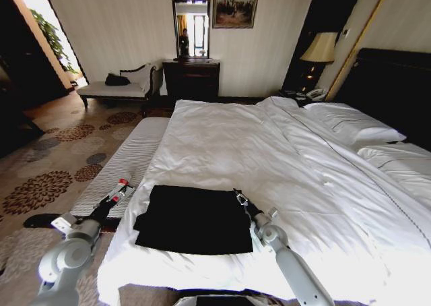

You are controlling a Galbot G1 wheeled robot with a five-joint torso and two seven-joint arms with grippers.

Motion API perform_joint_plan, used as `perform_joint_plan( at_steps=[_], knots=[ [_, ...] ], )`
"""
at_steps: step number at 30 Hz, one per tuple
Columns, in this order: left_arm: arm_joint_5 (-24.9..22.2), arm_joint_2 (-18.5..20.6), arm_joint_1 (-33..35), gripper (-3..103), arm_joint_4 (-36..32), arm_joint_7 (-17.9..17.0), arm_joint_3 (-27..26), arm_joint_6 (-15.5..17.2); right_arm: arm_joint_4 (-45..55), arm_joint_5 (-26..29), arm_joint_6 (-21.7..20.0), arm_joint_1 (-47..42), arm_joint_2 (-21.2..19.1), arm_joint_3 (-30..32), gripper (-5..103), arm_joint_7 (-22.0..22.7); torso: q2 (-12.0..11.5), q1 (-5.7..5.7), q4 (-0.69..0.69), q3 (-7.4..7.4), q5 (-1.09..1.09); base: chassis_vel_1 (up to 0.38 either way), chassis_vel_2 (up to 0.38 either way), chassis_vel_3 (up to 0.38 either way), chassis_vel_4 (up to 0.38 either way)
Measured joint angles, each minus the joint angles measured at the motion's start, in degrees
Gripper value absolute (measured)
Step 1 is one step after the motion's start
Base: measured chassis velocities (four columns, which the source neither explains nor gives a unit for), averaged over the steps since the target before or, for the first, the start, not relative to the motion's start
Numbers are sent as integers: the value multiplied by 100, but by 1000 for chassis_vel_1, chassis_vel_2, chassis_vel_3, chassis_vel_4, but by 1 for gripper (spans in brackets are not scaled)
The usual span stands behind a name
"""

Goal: Fold the clothes on the bed.

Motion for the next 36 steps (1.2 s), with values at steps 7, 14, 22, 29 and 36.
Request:
perform_joint_plan(
  at_steps=[7, 14, 22, 29, 36],
  knots=[
    [47, 31, -46, 100, 81, 6, 84, -2, -15, -44, 156, 24, 21, -3, 14, -49, 0, 0, 0, 0, 0, 0, 0, 0, 0],
    [127, 221, -248, 100, 278, 67, 297, 15, -64, -38, 230, 130, 9, -8, 1, -48, 0, 0, 1, 0, -1, 0, 0, 0, 0],
    [-703, 782, -1670, 100, 1399, 652, 1038, 183, -107, -39, 231, 225, -18, -20, 1, 3, 0, 0, -4, 0, -1, 0, 0, 0, 0],
    [-1265, 786, -2862, 100, 2984, 954, 1750, 248, -143, -149, 231, 255, -5, -72, 1, 40, 0, 1, -2, 1, 1, 0, 0, 0, 0],
    [-707, 634, -3152, 100, 3942, 1272, 2185, 237, -155, -172, 231, 294, -17, -112, 1, 86, 0, 1, 1, 1, 0, 0, 0, 0, 0]
  ],
)
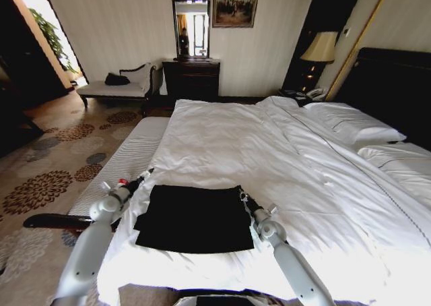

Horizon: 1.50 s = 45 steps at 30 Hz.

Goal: Fold the clothes on the bed.

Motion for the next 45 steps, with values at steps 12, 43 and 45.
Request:
perform_joint_plan(
  at_steps=[12, 43, 45],
  knots=[
    [407, -341, -91, 100, 436, 306, 424, -234, 52, -127, 28, -45, 22, -21, 1, 16, 0, -1, -2, -1, 0, 0, 0, 0, 0],
    [463, -356, 206, 14, 83, 327, 243, -326, 180, -168, 81, -32, 12, -23, 1, 144, 0, -1, -2, -1, 0, 0, 0, 0, 0],
    [458, -344, 244, 8, 48, 329, 213, -342, 207, -165, 83, -22, 13, -26, 1, 175, 0, -1, -2, -1, 0, 0, 0, 0, 0]
  ],
)
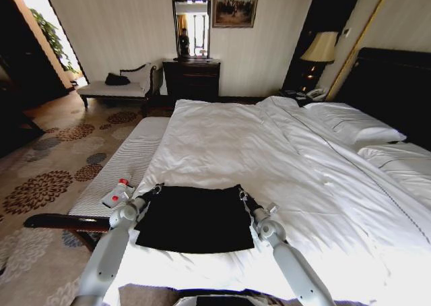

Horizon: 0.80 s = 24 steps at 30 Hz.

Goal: Fold the clothes on the bed.

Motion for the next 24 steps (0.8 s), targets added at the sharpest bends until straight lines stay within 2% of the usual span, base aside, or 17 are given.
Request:
perform_joint_plan(
  at_steps=[1, 3, 9, 14, 15, 21, 24],
  knots=[
    [-4, 1, 17, 3, -17, 2, -14, -4, 27, 9, 1, 6, -2, 0, 1, 23, 0, 0, 0, 0, 0, 0, 0, 0, 0],
    [-19, 1, 41, 2, -59, 3, -45, -6, 78, 31, 1, 12, -12, 12, 1, 78, 0, 0, 1, 0, -1, 0, 0, 0, 0],
    [-277, 8, 134, 2, -437, 4, -225, -14, 510, 223, -12, 75, -195, 128, 1, 452, 0, 0, 1, 0, 0, 0, 0, 0, 0],
    [-720, 132, 172, 2, -958, 98, -424, -137, 1138, 443, -23, 159, -584, 224, 1, 603, 0, 0, -1, 0, -1, 0, 0, 0, 0],
    [-1017, 176, 177, 2, -1142, 217, -504, -287, 1381, 544, 39, 225, -718, 237, 1, 565, 0, 0, 0, 0, 0, 0, 0, 0, 0],
    [-1172, 106, 323, 2, -1393, 416, -648, -404, 1680, 692, 324, 172, -689, 360, 1, 284, 0, 1, 2, 0, -1, 0, 0, 0, 0],
    [-1485, 30, 471, 2, -1892, 490, -925, -433, 2060, 989, 578, -23, -685, 621, 1, -123, 0, 0, -1, 0, -1, 0, 0, 0, 0]
  ],
)
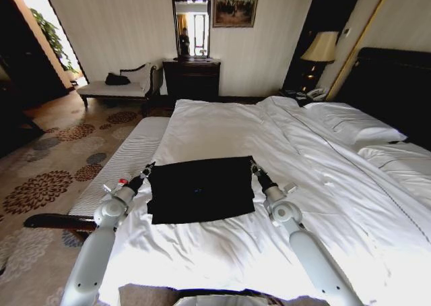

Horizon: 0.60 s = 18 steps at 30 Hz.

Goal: Fold the clothes on the bed.

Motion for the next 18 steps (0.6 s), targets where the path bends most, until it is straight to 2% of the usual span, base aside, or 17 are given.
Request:
perform_joint_plan(
  at_steps=[5, 11, 15, 16, 18],
  knots=[
    [-351, 17, 223, 2, -759, -2, -363, 3, 358, 160, 156, -203, -34, 391, 1, -189, 0, -1, 1, 0, 1, 0, 0, 0, 0],
    [-527, 141, 574, 2, -1511, -102, -600, 32, 769, 254, 177, -434, -133, 776, 1, -196, 0, 0, 2, 0, 2, 0, 0, 0, 0],
    [-671, 169, 1013, 2, -2332, -283, -783, 61, 1597, 210, 112, -895, -184, 1277, 1, 114, 0, -1, 1, 0, 1, 0, 0, 0, 0],
    [-671, 169, 1013, 2, -2332, -283, -783, 61, 1597, 210, 112, -895, -184, 1277, 1, 114, 0, -1, 1, 0, 1, 0, 0, 0, 0],
    [-740, 168, 1262, 2, -2834, -375, -870, 64, 2073, 147, 10, -1200, -211, 1595, 1, 367, 0, 0, 1, -1, 2, 0, 0, 0, 0]
  ],
)
